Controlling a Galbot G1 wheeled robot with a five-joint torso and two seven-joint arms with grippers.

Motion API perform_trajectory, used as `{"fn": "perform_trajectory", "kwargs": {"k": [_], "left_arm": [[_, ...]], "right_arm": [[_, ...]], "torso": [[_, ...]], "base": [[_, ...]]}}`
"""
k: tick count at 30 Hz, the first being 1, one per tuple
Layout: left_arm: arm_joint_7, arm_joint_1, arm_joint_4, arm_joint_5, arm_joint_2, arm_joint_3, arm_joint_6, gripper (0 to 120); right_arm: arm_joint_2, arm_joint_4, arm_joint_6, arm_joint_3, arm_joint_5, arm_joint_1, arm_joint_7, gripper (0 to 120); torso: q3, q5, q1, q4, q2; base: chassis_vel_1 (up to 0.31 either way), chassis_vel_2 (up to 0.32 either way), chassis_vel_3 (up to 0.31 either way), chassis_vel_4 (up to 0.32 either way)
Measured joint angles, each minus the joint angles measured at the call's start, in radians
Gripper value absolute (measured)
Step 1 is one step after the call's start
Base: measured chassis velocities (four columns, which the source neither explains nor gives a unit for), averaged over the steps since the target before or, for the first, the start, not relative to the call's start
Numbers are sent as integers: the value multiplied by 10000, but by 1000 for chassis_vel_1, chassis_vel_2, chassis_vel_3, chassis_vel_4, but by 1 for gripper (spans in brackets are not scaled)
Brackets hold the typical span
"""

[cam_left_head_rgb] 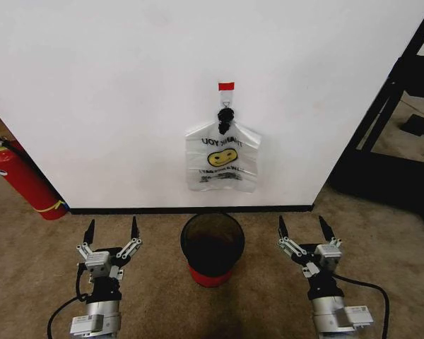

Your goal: Pick up the garbage bag from the wall and place it over the trash bin.

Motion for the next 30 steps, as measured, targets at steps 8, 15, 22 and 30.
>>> {"fn": "perform_trajectory", "kwargs": {"k": [8, 15, 22, 30], "left_arm": [[-2, -63, 37, -9, 13, 12, 16, 100], [-17, 215, 39, 50, -93, -52, -16, 100], [2, 159, 47, 175, 50, 47, 88, 100], [-2, 510, -130, 548, 110, -231, 49, 100]], "right_arm": [[-48, 21, -36, -9, 64, 46, 0, 100], [-727, -365, -324, -592, 2103, 995, -622, 100], [-1233, -1255, -1034, -1327, 4380, 2345, -1549, 100], [-1172, -3073, -1892, -2274, 6012, 5132, -2054, 100]], "torso": [[0, 0, 0, -1, 0], [0, 0, 0, 4, 0], [0, -1, 0, -8, 0], [1, -1, 0, 0, -1]], "base": [[0, 0, 0, 0], [0, 0, 0, 0], [0, 0, 0, 0], [0, 0, 0, 0]]}}
